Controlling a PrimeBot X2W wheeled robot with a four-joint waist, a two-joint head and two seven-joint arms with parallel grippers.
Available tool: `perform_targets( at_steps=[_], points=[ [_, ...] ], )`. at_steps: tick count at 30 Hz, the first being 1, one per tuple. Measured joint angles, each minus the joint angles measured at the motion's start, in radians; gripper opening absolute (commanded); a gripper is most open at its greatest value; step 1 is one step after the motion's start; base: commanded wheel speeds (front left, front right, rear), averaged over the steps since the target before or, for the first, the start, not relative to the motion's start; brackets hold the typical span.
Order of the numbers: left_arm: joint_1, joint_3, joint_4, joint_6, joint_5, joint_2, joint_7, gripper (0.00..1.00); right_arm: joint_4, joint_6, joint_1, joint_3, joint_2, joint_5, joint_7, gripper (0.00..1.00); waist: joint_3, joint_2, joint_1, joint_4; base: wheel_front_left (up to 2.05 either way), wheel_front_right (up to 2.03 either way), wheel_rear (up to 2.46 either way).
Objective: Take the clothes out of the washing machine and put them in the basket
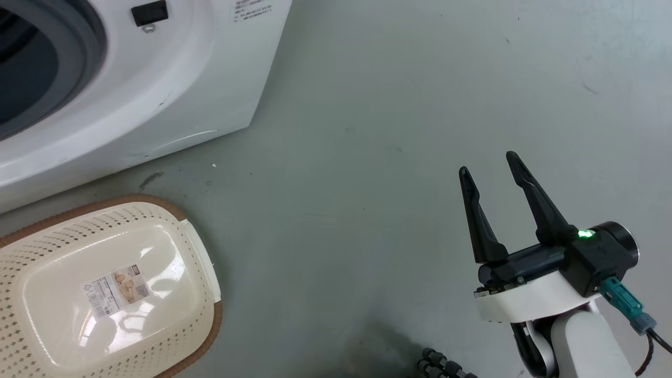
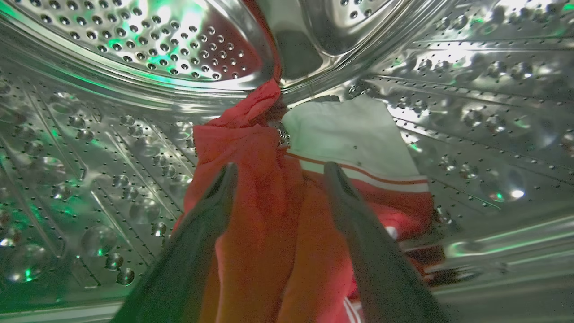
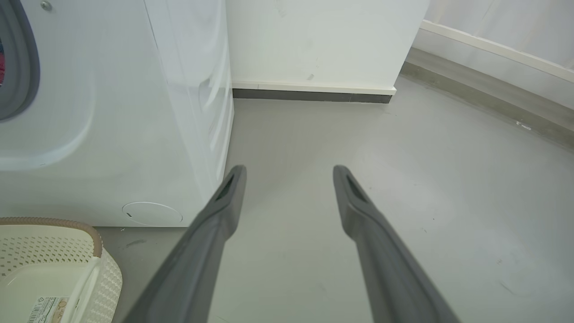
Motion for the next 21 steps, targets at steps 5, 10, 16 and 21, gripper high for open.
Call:
perform_targets(
  at_steps=[5, 10, 16, 21],
  points=[
    [-0.075, -0.040, 0.006, -0.028, 0.023, 0.045, 0.126, 1.00, 0.002, 0.000, -0.004, 0.015, 0.000, 0.012, -0.008, 1.00, 0.047, 0.0000, 0.0000, -0.031, 0.00, 0.00, 0.00],
    [-0.129, -0.077, 0.012, -0.049, 0.035, 0.078, 0.256, 1.00, 0.006, 0.000, -0.004, 0.034, 0.000, 0.024, -0.014, 1.00, 0.074, 0.0000, 0.0000, -0.056, 0.00, 0.00, 0.00],
    [-0.143, -0.109, 0.027, -0.061, 0.030, 0.090, 0.402, 1.00, 0.006, 0.000, -0.004, 0.045, 0.000, 0.035, -0.017, 1.00, 0.086, 0.0000, 0.0000, -0.070, 0.00, 0.00, 0.00],
    [-0.145, -0.124, 0.027, -0.062, 0.003, 0.091, 0.489, 1.00, 0.003, 0.000, -0.004, 0.047, 0.000, 0.043, -0.019, 1.00, 0.090, 0.0000, -0.0001, -0.073, 0.00, 0.00, 0.00]
  ],
)
